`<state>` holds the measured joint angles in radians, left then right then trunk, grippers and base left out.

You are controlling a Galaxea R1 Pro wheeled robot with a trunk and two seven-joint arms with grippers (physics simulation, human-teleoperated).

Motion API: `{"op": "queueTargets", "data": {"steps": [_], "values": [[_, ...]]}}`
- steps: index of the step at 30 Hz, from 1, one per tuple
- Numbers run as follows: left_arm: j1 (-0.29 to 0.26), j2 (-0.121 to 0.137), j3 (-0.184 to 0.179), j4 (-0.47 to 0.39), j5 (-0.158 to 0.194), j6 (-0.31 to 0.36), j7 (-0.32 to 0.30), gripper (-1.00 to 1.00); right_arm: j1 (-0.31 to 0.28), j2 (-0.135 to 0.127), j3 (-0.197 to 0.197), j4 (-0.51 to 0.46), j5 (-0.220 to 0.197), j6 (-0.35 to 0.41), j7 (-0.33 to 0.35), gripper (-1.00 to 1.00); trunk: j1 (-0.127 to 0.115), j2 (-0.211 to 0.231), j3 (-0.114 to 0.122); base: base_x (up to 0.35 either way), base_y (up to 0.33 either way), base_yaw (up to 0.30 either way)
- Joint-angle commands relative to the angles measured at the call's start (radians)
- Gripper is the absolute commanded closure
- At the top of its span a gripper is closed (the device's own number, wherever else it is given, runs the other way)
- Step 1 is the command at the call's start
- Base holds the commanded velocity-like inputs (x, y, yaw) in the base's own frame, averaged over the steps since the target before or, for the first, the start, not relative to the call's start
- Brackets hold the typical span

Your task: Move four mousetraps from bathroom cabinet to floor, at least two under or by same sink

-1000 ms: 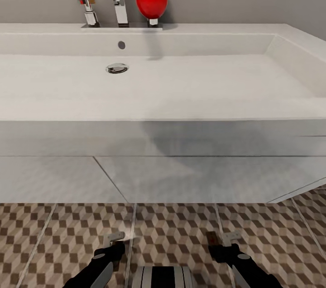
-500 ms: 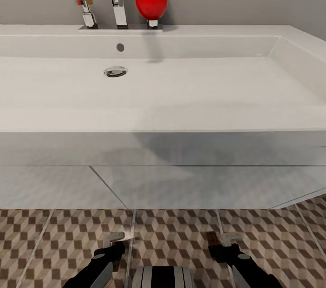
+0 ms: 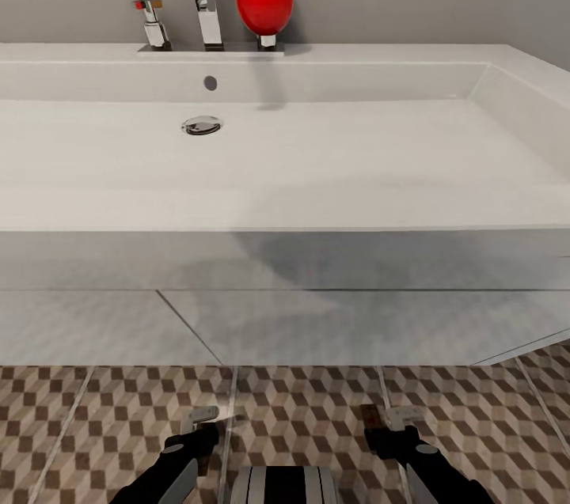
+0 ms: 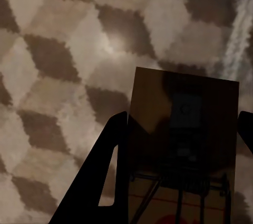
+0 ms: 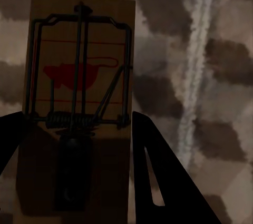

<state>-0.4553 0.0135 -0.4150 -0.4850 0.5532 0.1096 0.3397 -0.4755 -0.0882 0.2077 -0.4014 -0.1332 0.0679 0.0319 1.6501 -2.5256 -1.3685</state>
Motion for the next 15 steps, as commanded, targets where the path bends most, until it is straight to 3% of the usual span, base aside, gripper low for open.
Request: {"op": "queueTargets", "data": {"steps": [1, 15], "values": [[0.0, 0.001, -0.009, -0.003, 0.004, 0.005, 0.012, 1.0, 0.0, -0.001, 0.006, -0.002, -0.014, 0.005, 0.002, 1.0, 0.0, 0.0, -0.001, 0.0, 0.0, 0.0], [0.0, 0.0, -0.008, -0.003, 0.004, -0.001, 0.012, 1.0, 0.0, -0.002, 0.006, -0.002, -0.014, 0.004, 0.002, 1.0, 0.006, -0.003, -0.051, 0.0, 0.0, 0.0]]}}
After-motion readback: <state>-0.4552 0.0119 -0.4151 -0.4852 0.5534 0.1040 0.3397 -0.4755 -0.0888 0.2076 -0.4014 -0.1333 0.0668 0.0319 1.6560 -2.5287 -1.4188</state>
